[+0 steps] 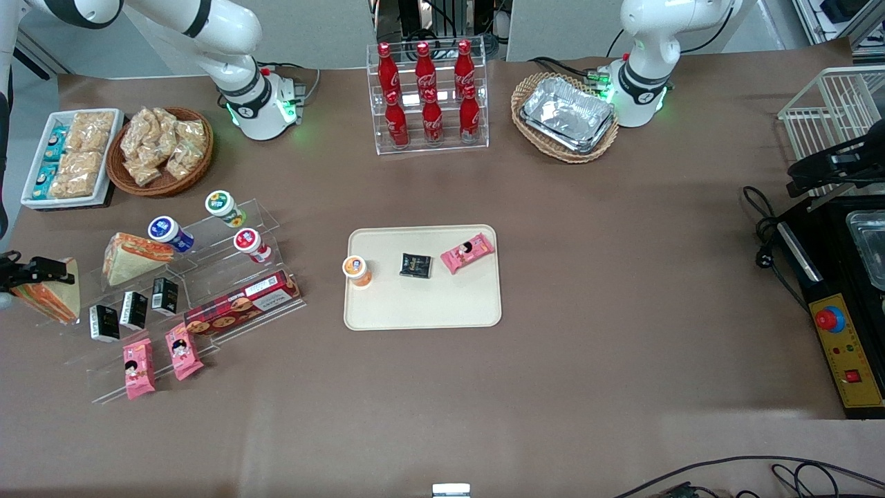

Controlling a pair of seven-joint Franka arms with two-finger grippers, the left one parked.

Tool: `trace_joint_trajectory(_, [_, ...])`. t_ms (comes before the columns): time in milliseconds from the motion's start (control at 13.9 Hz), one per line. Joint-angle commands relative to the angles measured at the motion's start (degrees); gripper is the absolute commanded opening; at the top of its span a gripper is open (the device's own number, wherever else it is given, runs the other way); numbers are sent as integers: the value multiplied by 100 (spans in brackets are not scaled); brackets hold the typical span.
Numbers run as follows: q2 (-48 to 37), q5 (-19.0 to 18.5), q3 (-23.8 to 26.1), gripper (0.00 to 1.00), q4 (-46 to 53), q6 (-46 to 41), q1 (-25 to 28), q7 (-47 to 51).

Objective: Place sandwich on tray

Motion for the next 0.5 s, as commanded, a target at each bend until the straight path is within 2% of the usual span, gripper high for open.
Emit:
trace_joint_trajectory(0, [-37, 33, 9, 14, -72, 84, -83, -265])
trace_joint_trajectory(72, [-55, 33, 9, 0, -54, 66, -83, -326])
trace_joint_trajectory(288, [-387, 42, 44, 0, 77, 31, 13, -257])
trace_joint_trajectory(432, [-748, 25, 53, 0, 226, -56, 345, -248])
